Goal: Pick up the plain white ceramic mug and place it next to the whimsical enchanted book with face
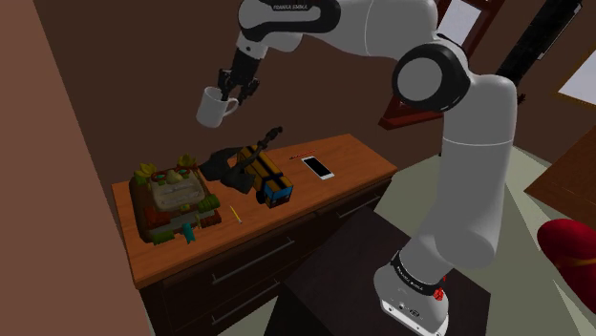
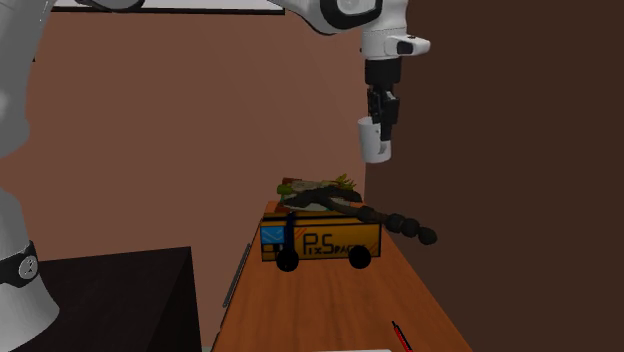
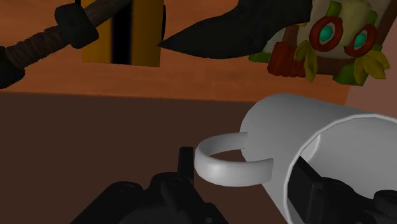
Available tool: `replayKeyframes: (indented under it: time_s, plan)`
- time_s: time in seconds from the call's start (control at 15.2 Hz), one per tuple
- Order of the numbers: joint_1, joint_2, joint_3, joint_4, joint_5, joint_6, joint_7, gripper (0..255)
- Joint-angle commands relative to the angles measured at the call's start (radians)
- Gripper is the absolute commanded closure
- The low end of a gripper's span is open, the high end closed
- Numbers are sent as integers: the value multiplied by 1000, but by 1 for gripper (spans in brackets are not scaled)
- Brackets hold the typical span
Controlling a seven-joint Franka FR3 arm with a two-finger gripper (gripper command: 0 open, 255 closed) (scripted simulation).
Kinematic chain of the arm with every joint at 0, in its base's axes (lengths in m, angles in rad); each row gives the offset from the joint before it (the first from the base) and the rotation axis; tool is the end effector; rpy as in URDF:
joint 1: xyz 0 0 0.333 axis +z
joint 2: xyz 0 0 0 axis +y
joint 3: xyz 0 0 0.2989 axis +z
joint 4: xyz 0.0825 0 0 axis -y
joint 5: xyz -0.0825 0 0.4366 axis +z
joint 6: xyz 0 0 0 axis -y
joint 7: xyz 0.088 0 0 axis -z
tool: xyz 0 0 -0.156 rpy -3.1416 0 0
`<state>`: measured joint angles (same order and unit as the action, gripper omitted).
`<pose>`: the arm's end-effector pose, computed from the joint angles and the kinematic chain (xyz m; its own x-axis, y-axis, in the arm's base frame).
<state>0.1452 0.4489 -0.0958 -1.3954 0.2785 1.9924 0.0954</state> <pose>0.7546 0.0762 0.3907 0.9831 -0.1413 0.1167 -0.1107 -0.9652 -0.2369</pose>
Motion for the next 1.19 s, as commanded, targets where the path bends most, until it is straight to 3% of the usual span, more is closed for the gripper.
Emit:
replayKeyframes:
  time_s: [0.0, 1.12]
  plan:
    - [12, 52, 18, -12, -1, 17, -37, 255]
    - [6, 124, 37, -128, 23, 201, -84, 255]
